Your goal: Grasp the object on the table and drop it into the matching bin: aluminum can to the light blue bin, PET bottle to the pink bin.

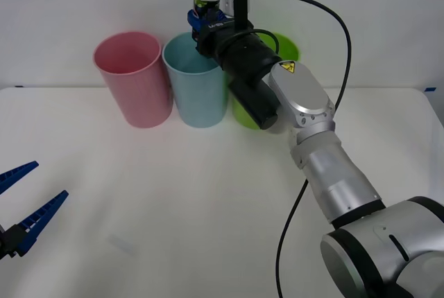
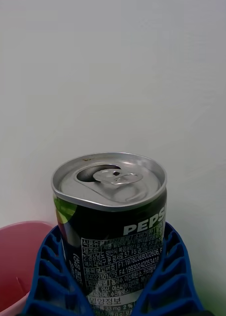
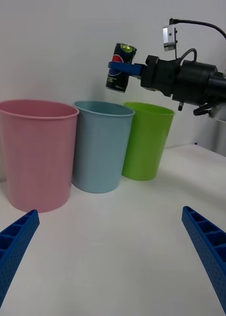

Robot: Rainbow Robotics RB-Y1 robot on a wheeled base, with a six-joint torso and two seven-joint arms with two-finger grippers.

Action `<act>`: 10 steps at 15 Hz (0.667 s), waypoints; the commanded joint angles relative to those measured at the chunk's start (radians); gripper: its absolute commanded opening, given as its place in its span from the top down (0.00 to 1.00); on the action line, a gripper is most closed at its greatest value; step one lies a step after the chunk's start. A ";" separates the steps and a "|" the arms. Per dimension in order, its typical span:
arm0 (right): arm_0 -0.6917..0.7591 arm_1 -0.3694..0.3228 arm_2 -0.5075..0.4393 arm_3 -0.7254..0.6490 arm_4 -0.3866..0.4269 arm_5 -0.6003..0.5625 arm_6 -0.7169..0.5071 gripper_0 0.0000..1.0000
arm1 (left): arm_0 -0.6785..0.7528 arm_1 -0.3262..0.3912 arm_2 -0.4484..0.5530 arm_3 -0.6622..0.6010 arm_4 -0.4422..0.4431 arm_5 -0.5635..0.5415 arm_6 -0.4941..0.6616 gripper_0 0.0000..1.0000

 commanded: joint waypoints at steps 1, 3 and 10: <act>0.002 0.000 0.008 0.000 0.000 0.000 -0.001 1.00 | 0.000 0.000 0.000 0.000 0.000 0.000 0.000 0.00; 0.002 0.000 0.008 0.000 0.000 0.000 -0.001 0.98 | 0.000 0.000 0.000 0.000 0.000 0.000 0.000 0.00; 0.002 0.000 0.010 0.000 0.000 -0.002 0.019 0.00 | 0.000 0.000 0.000 0.000 0.000 0.000 0.000 0.00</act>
